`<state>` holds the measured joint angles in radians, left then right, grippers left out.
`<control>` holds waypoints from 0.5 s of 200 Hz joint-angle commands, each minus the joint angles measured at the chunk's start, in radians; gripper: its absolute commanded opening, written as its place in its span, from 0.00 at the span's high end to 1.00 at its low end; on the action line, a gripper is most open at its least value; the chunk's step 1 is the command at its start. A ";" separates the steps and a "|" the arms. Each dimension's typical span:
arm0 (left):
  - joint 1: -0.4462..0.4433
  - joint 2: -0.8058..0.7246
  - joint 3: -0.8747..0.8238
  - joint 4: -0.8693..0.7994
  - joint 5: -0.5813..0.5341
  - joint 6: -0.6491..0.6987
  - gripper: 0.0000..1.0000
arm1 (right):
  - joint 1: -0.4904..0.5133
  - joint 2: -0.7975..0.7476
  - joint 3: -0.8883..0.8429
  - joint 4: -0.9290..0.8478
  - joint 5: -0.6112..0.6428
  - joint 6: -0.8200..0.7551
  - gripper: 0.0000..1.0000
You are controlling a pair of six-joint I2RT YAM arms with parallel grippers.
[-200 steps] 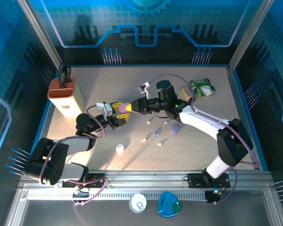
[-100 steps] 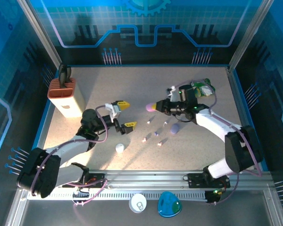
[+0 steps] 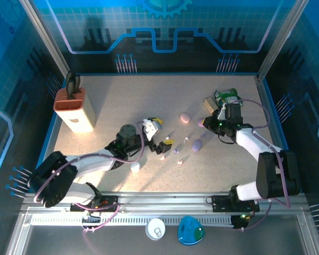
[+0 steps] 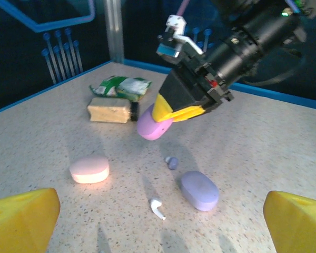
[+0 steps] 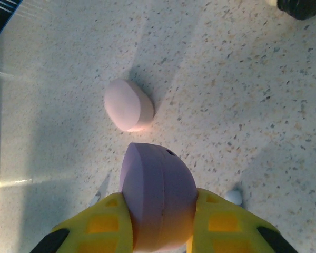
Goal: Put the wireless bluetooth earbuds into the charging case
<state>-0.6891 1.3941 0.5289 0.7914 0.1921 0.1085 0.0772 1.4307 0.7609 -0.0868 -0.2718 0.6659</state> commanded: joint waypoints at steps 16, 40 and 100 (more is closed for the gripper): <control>-0.057 0.112 0.080 0.014 -0.263 -0.173 0.01 | -0.018 0.158 0.048 0.117 0.003 0.045 0.86; -0.110 0.170 0.123 -0.015 -0.310 -0.181 0.01 | -0.023 0.265 0.094 0.137 0.006 0.059 0.85; -0.238 0.290 0.343 -0.365 -0.488 -0.238 0.01 | -0.032 0.350 0.112 0.161 0.028 0.062 0.55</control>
<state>-0.8883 1.6424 0.7650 0.6209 -0.1852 -0.0643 0.0643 1.7622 0.8722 0.0914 -0.2901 0.7288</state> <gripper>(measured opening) 0.992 0.349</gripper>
